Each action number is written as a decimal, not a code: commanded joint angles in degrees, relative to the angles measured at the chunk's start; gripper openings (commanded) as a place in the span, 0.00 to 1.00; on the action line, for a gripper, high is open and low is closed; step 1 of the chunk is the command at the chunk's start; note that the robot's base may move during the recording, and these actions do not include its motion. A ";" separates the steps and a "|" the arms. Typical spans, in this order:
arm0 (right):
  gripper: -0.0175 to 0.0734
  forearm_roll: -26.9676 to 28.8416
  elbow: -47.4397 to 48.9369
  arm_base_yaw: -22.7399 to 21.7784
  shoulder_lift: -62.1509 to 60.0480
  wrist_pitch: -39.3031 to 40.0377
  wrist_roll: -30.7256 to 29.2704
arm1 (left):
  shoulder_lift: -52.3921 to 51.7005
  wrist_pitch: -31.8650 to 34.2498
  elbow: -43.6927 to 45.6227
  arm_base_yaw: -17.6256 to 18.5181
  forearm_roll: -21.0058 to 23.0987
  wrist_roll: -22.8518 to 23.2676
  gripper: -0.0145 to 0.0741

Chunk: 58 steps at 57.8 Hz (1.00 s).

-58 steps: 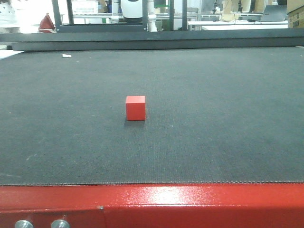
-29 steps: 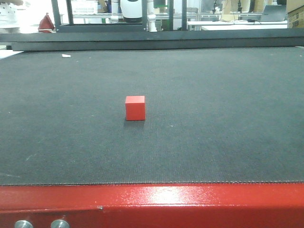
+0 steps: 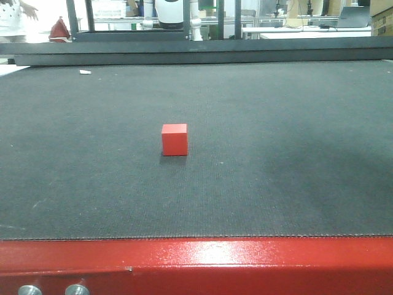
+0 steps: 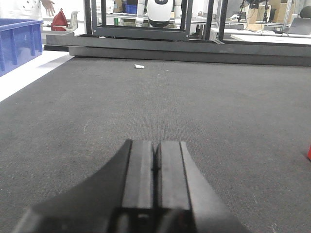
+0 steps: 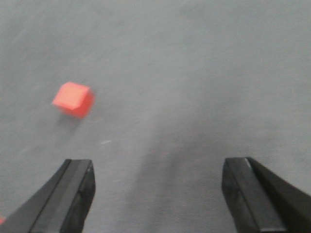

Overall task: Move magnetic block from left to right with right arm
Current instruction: 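Lower the open right gripper down over the red cube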

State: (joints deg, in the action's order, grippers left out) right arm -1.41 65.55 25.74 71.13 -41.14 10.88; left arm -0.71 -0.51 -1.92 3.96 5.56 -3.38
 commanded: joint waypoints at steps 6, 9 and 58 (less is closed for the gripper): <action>0.89 -3.40 13.59 7.10 10.47 -3.99 9.74 | -0.76 5.10 -0.47 0.05 0.26 0.40 0.02; 0.89 -4.68 16.83 8.77 13.69 -5.63 12.29 | -0.76 5.10 -0.47 0.05 0.26 0.40 0.02; 0.89 -14.45 51.26 16.14 48.23 -22.67 30.06 | -0.76 5.10 -0.47 0.05 0.26 0.40 0.02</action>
State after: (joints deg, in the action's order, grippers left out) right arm -13.51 114.03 42.57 121.77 -64.84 39.56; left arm -0.71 -0.51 -1.92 3.96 5.56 -3.38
